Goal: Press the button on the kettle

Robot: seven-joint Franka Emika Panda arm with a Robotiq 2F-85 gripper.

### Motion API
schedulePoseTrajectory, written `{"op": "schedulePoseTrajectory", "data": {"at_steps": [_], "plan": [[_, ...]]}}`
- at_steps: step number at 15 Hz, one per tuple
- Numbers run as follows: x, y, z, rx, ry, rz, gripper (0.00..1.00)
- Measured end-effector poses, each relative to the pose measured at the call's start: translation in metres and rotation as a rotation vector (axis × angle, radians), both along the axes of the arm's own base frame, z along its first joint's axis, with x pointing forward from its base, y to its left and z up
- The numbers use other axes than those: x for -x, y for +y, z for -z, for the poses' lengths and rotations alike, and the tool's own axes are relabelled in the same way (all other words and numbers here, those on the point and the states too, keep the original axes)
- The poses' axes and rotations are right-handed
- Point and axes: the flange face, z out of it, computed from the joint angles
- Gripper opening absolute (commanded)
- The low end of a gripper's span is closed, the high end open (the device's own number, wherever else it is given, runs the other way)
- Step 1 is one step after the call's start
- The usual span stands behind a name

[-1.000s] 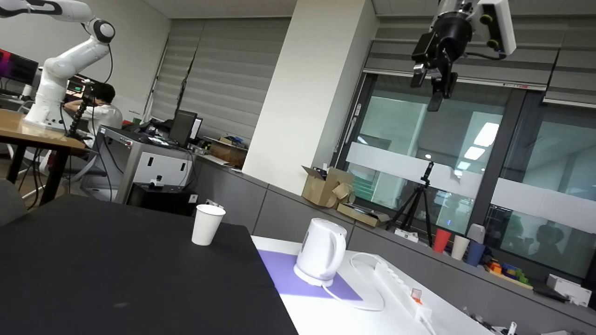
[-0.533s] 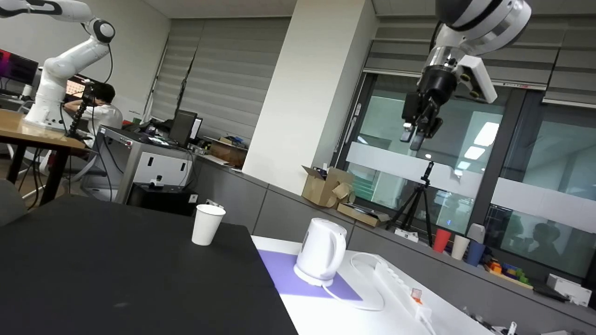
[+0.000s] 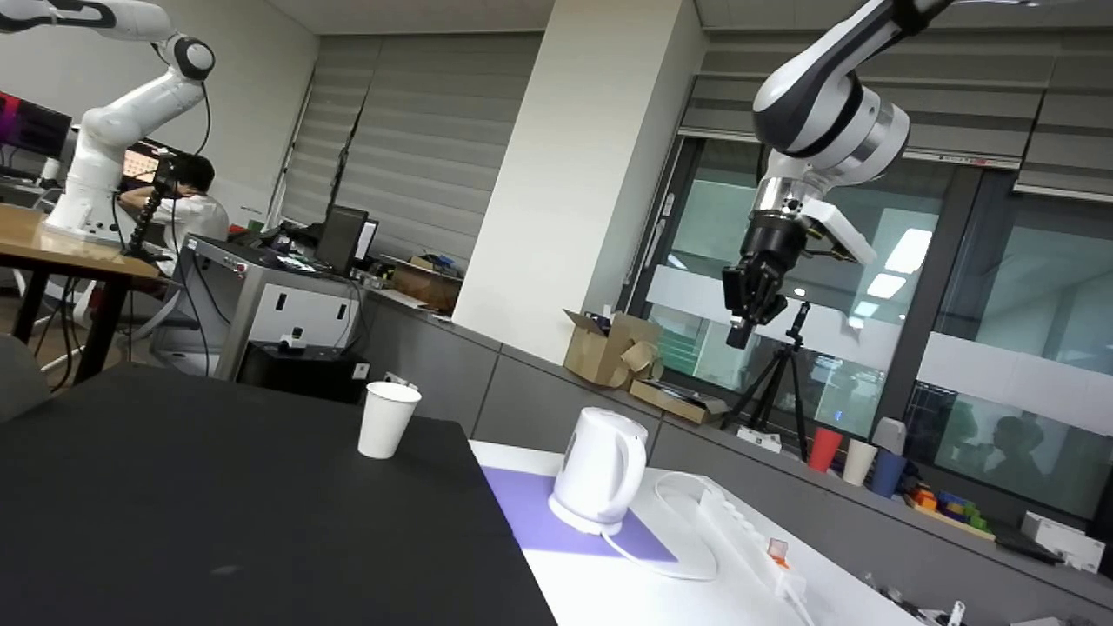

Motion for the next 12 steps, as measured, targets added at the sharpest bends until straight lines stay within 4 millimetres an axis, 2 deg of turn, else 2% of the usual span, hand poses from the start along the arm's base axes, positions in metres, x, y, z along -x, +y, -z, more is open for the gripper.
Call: {"op": "schedulePoseTrajectory", "data": {"at_steps": [5,12], "plan": [[-0.0039,-0.0009,-0.0049,0.003,-0.01,0.0,0.01],[-0.0048,-0.0002,-0.0013,0.002,-0.009,-0.005,0.0]]}}
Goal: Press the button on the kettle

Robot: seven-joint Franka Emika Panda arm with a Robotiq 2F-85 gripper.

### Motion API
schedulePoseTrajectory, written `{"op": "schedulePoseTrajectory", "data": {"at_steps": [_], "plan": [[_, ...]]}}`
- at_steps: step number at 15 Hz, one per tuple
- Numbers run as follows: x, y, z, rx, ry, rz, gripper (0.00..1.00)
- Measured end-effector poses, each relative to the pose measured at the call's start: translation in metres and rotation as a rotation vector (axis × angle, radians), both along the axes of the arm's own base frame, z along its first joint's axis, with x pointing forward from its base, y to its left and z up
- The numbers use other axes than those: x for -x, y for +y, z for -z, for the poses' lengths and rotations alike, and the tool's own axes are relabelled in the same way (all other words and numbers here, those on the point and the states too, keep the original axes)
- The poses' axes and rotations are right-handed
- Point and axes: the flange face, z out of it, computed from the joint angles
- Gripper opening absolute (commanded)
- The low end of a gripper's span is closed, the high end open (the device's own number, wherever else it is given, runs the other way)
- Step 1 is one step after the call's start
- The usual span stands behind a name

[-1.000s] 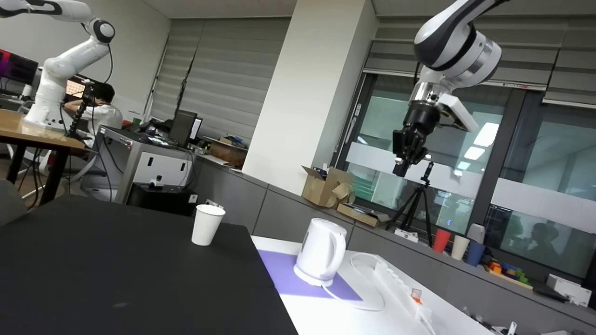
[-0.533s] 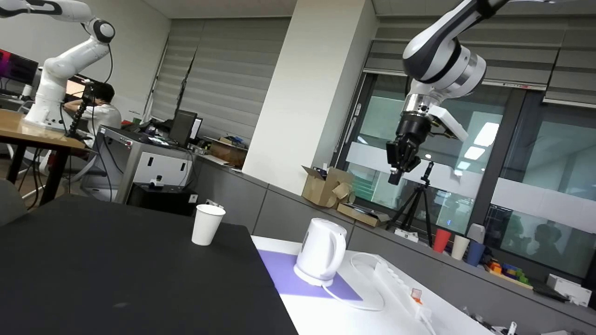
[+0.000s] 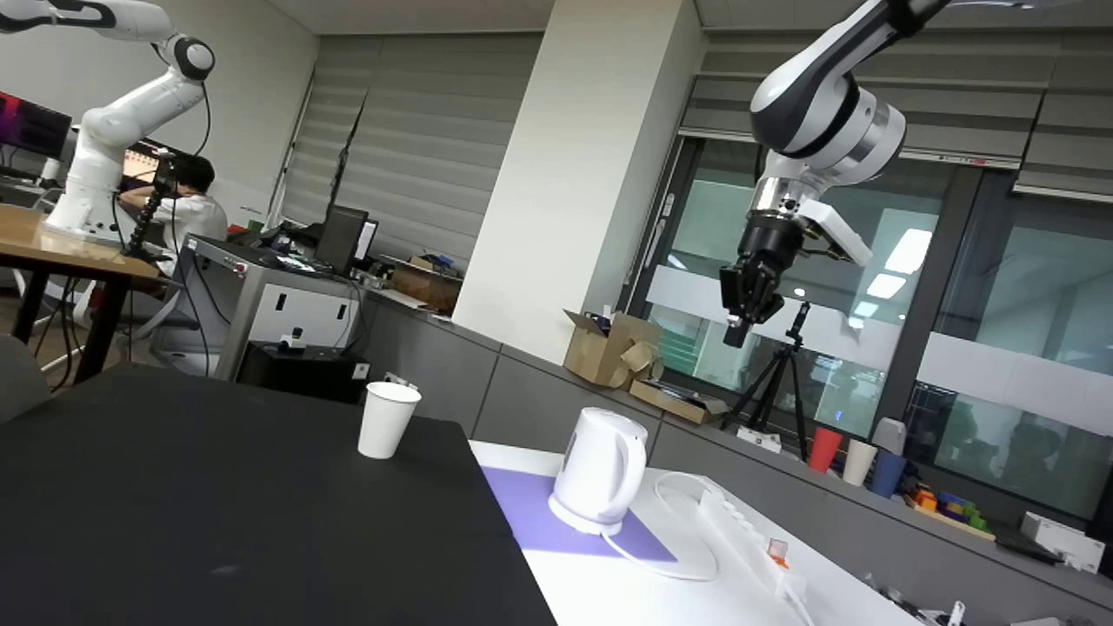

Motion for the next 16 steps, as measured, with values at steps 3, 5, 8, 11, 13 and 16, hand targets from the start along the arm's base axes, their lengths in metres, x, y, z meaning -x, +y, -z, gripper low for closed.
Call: {"op": "schedulePoseTrajectory", "data": {"at_steps": [3,5,8,11,13,16], "plan": [[-0.008,-0.001,0.021,-0.02,0.004,0.001,0.0],[-0.019,-0.002,0.045,-0.042,0.019,-0.002,0.0],[-0.042,-0.002,0.085,-0.079,0.057,-0.006,0.0],[-0.066,-0.002,0.123,-0.098,0.086,-0.009,0.0],[-0.08,-0.002,0.143,-0.103,0.097,-0.014,0.0],[-0.094,-0.002,0.162,-0.108,0.103,-0.02,0.0]]}}
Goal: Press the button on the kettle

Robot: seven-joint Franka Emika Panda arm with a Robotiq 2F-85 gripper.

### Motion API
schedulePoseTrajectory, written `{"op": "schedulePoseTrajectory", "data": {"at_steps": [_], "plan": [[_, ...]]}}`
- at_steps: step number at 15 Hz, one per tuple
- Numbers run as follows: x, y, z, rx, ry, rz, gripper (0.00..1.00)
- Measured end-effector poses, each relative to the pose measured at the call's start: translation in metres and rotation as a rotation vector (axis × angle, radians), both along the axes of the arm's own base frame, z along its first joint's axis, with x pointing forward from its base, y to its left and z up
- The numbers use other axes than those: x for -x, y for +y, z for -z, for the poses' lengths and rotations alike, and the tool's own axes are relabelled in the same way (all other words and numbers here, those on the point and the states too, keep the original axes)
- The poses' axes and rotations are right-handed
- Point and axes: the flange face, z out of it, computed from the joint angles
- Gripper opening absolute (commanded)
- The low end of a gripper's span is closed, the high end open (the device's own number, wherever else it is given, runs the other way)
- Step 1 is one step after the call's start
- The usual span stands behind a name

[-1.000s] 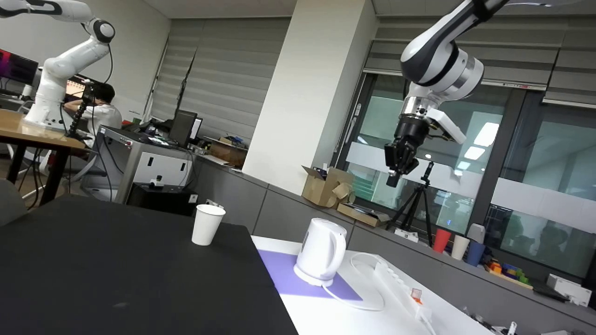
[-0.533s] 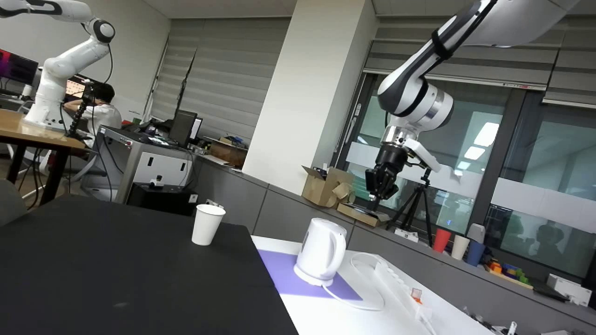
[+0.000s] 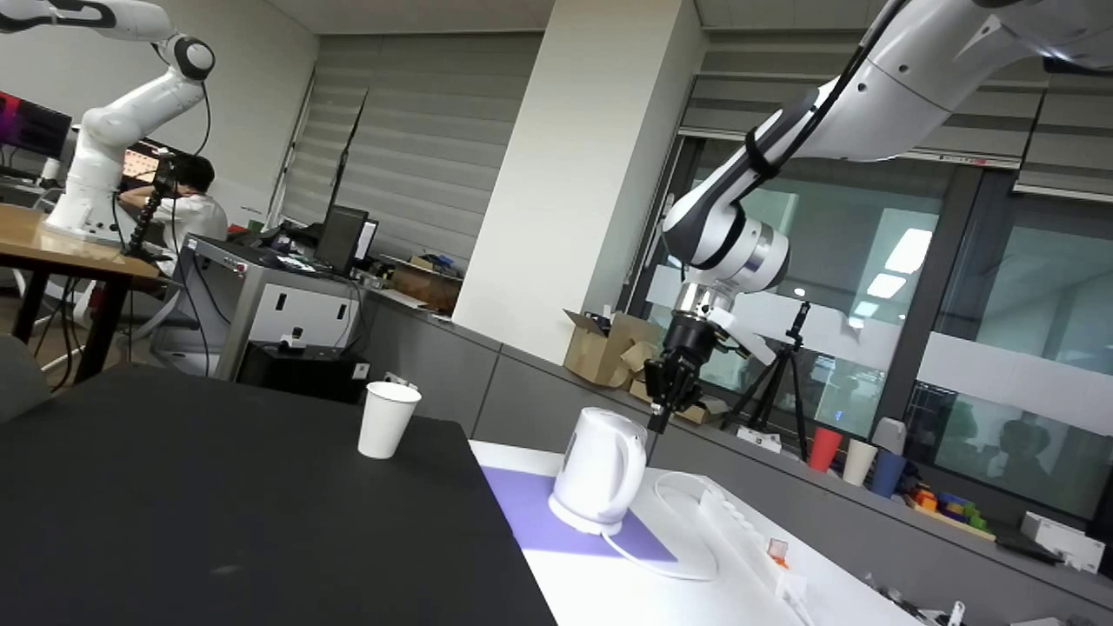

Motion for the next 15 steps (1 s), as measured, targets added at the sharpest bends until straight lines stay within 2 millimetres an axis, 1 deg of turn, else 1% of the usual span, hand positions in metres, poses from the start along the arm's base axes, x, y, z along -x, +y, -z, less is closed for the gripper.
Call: {"op": "schedulePoseTrajectory", "data": {"at_steps": [2,6,15], "plan": [[-0.007,-0.002,0.004,-0.001,-0.004,0.0,0.0],[-0.015,-0.008,0.005,-0.002,-0.015,0.005,0.0],[-0.017,-0.016,0.014,-0.014,0.007,0.015,0.0]]}}
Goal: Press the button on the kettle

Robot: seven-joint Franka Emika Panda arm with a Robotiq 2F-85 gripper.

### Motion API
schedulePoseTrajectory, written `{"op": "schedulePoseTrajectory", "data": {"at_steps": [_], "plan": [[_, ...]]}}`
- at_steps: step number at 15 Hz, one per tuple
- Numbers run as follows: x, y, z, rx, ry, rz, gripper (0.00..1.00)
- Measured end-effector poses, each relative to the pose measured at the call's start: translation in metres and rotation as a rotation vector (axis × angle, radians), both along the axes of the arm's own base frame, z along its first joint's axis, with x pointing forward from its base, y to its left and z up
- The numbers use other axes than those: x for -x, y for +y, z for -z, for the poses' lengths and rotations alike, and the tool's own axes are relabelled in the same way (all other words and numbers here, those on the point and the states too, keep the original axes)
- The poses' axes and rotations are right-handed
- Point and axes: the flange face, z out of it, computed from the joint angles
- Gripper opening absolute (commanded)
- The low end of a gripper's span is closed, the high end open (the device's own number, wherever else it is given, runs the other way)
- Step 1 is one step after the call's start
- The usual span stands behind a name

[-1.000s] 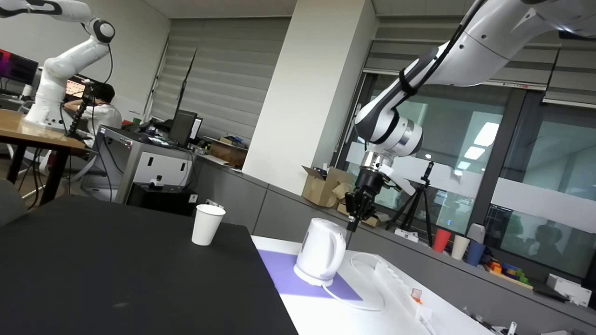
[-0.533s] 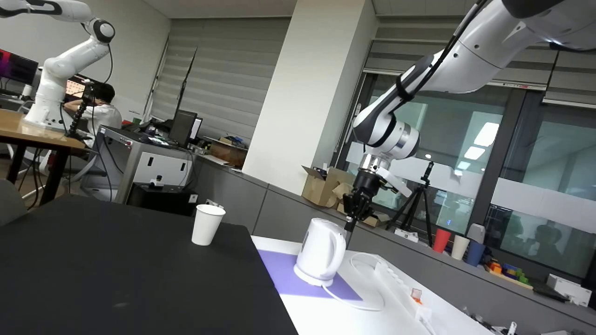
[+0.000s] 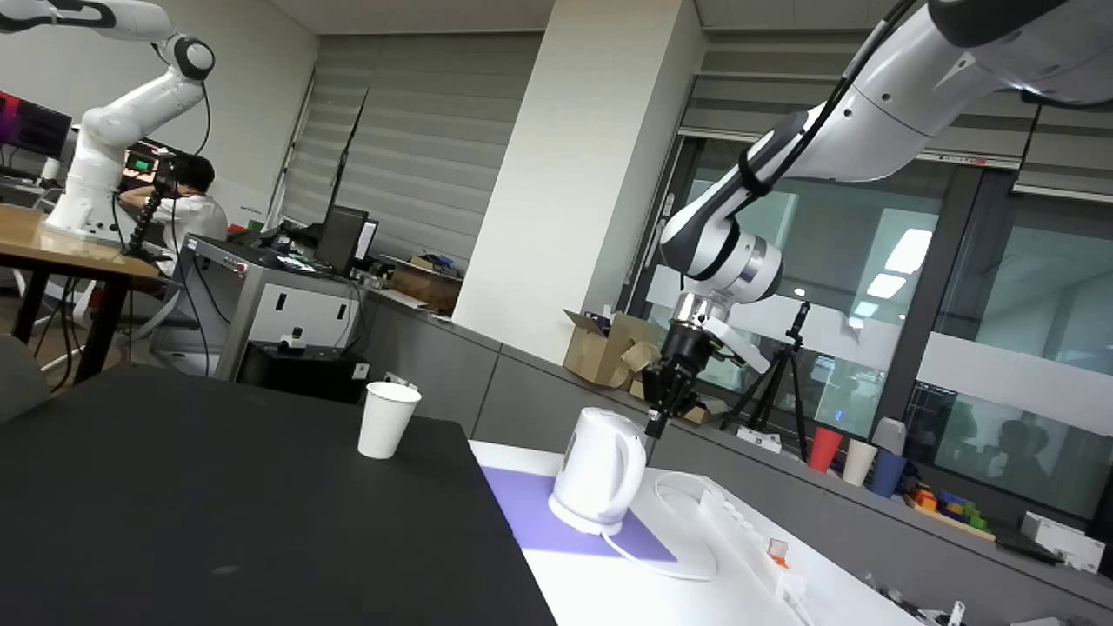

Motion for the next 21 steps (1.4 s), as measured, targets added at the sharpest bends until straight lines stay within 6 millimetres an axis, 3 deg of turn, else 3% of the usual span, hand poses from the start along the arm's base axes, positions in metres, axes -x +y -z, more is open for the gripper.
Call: {"op": "schedulePoseTrajectory", "data": {"at_steps": [11,21], "plan": [[-0.001,0.001,0.012,-0.019,0.032,-0.003,0.0],[-0.015,0.003,0.008,-0.005,-0.081,0.017,0.0]]}}
